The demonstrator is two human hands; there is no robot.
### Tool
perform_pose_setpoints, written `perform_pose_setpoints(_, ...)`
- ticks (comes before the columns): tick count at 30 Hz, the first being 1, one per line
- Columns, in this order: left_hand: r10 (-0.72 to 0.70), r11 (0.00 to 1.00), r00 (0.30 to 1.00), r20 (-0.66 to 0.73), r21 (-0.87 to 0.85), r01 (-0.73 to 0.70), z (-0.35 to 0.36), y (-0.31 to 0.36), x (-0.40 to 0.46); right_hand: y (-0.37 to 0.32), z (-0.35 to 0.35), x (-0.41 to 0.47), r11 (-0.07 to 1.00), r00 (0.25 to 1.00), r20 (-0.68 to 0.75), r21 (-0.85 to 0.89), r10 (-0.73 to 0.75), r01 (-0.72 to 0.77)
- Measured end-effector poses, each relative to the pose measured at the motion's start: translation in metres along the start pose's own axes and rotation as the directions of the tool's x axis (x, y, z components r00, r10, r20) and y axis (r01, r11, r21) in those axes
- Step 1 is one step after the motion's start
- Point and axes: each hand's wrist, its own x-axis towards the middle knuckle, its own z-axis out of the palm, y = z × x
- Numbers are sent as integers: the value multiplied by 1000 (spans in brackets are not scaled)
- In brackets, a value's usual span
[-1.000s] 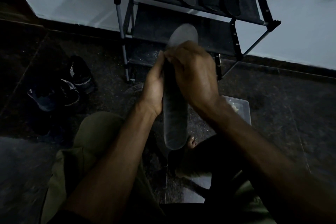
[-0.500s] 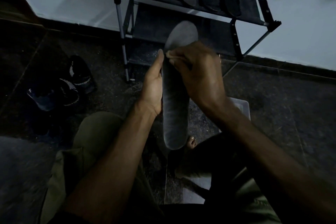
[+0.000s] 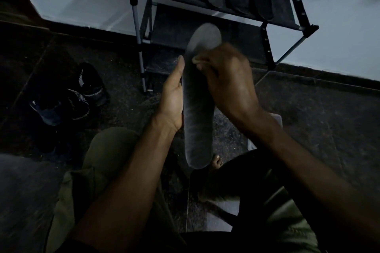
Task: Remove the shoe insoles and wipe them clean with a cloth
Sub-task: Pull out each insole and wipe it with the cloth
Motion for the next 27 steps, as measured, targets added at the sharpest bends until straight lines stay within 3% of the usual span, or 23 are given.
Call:
perform_pose_setpoints(3,16,998,1000,-26,55,-15,1,-1,0,9,-3,10,1000,1000,-12,-26,9,-9)
perform_pose_setpoints(8,45,997,999,-18,58,-44,4,-2,1,30,-12,46,986,980,-104,38,168,-165)
perform_pose_setpoints(11,34,999,999,-3,25,-34,1,-2,1,18,-11,29,984,984,9,-1,180,-180)
perform_pose_setpoints(15,13,1000,1000,-7,-12,-13,-2,-1,2,1,-10,3,996,986,145,0,86,-86)
perform_pose_setpoints(23,57,997,998,-20,45,-56,2,-4,2,27,-15,48,971,970,-45,-17,239,-240)
perform_pose_setpoints(27,46,999,999,-17,2,-46,-2,-3,3,3,-13,13,990,983,130,-62,130,-123)
